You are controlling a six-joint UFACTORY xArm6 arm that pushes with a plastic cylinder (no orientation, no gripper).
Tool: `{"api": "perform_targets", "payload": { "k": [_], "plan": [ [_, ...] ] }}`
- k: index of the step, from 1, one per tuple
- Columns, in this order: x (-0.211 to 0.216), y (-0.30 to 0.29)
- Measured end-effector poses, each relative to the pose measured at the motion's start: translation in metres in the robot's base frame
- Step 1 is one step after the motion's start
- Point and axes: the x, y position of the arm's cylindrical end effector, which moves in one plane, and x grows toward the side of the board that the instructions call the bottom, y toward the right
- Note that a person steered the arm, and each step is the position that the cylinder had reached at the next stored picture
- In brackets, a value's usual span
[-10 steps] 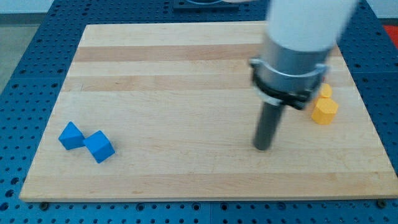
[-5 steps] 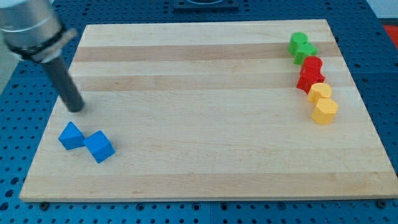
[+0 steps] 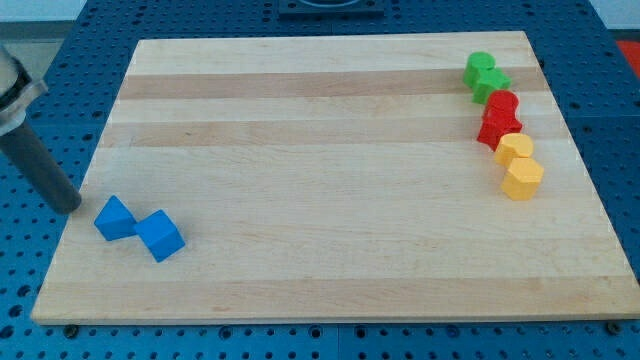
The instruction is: Push blue cube to the right of the blue triangle
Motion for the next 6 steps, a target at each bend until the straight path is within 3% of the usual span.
{"api": "perform_targets", "payload": {
  "k": [2,6],
  "plan": [
    [0.028,0.009],
    [0.039,0.157]
  ]
}}
